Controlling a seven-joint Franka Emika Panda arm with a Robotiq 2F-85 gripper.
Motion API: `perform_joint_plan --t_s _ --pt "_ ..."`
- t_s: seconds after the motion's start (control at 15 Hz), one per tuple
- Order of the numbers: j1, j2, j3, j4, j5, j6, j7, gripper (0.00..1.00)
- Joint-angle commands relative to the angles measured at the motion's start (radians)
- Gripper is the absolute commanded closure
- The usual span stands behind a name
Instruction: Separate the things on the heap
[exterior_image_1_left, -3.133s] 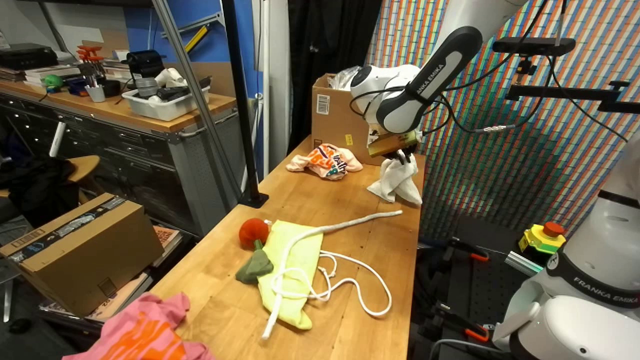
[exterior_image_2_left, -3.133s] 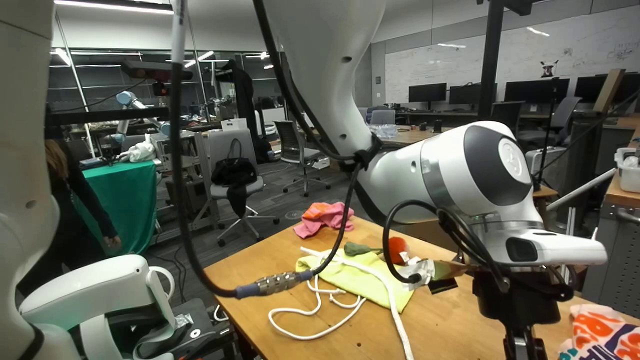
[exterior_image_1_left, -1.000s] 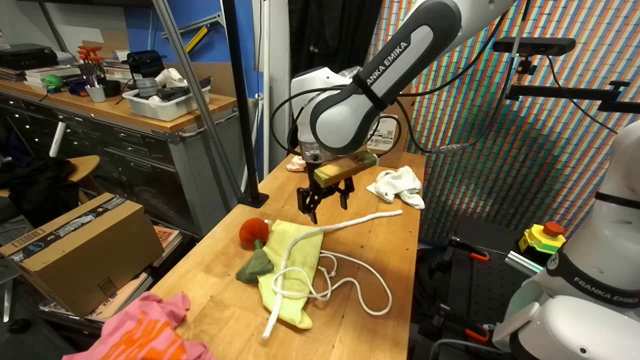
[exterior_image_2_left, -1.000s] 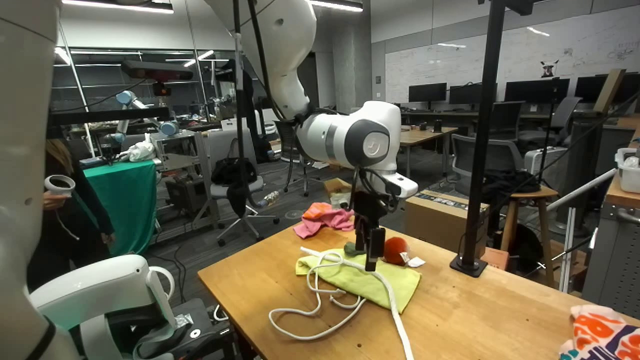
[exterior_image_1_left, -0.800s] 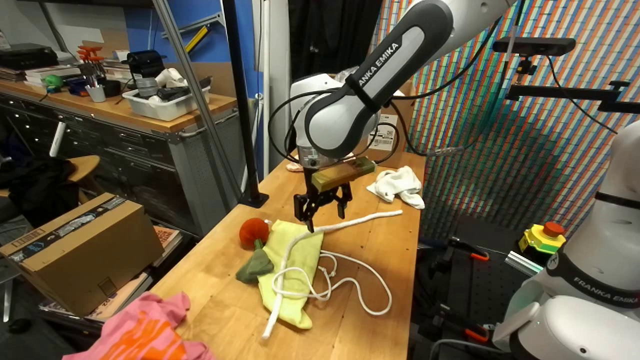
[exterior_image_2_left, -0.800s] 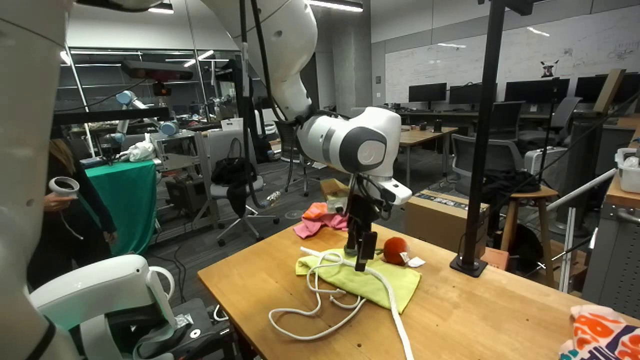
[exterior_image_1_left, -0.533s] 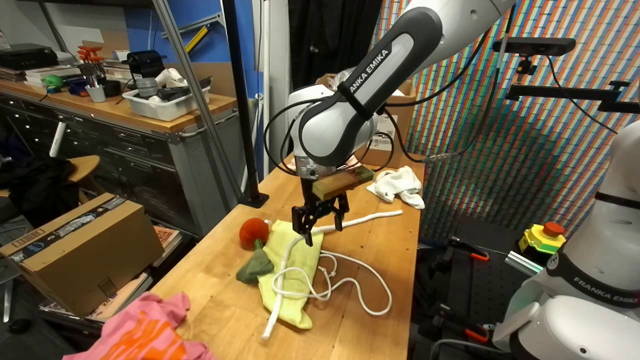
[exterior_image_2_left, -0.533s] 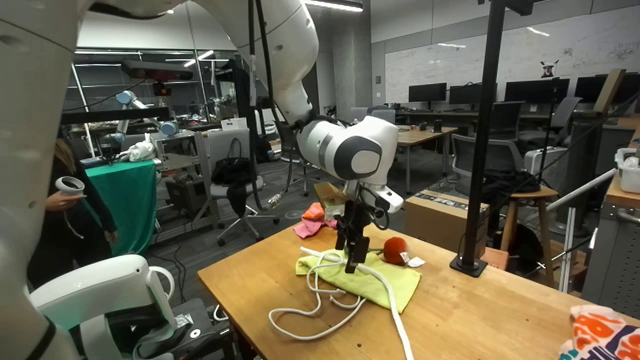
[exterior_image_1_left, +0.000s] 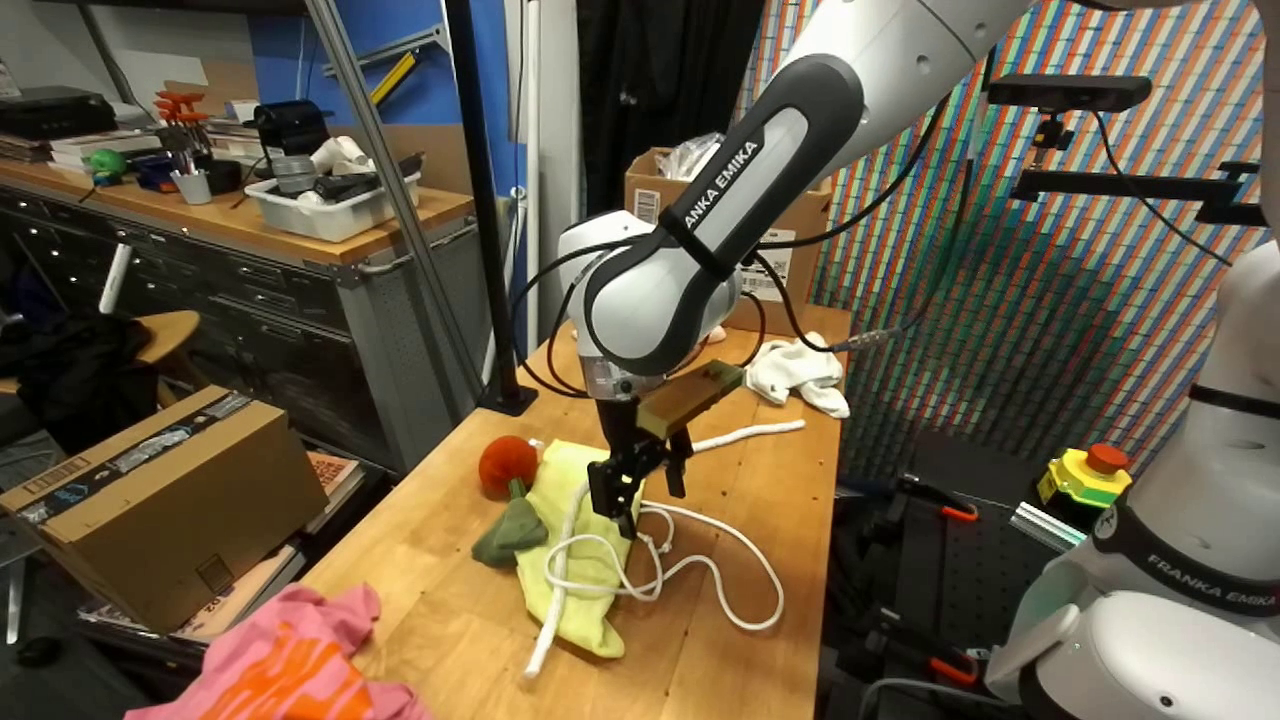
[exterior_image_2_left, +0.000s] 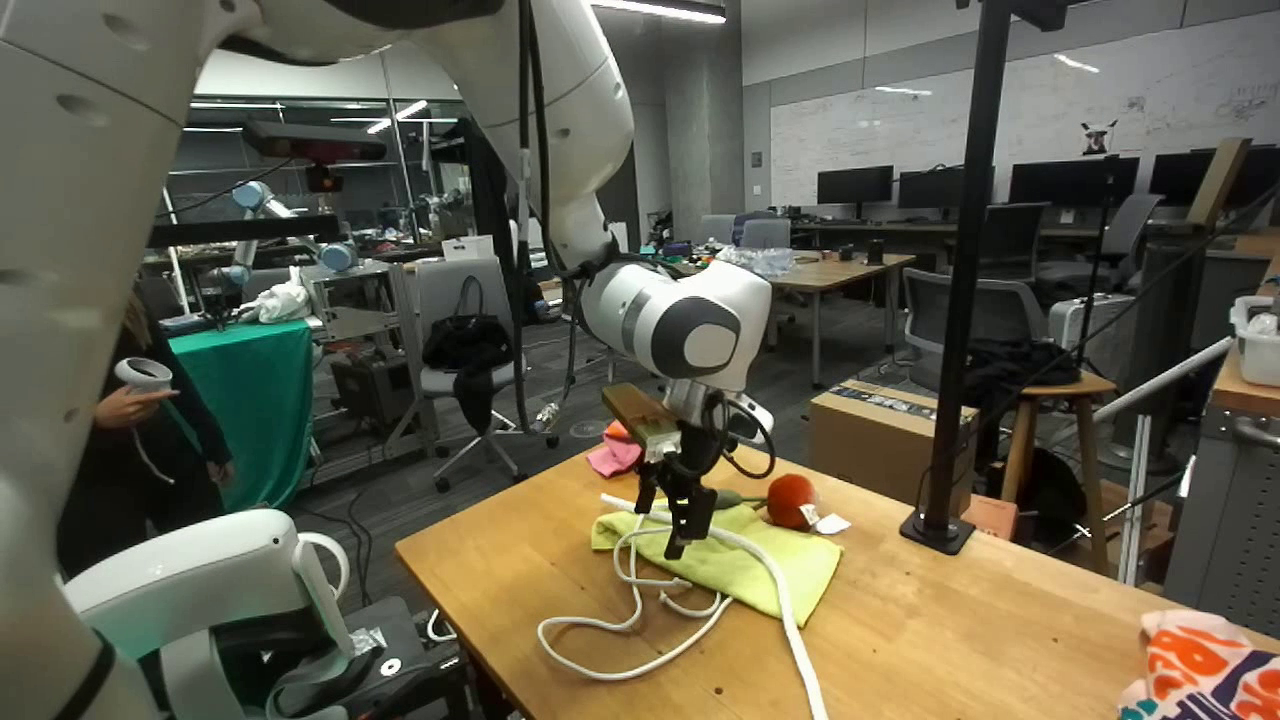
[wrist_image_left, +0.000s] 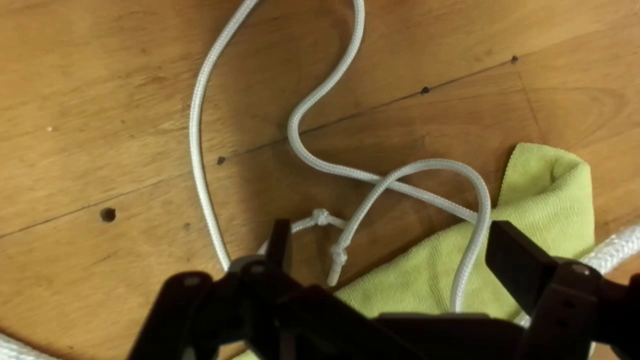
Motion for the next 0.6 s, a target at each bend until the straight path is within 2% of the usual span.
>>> perform_joint_plan --t_s 0.0,0.53 --pt "0.012 0.025 -0.008 0.035 -0.020 -0.006 -0.048 0.00" --pt "0.051 0.077 -0.048 0.059 -0.151 0.086 -0.031 0.00"
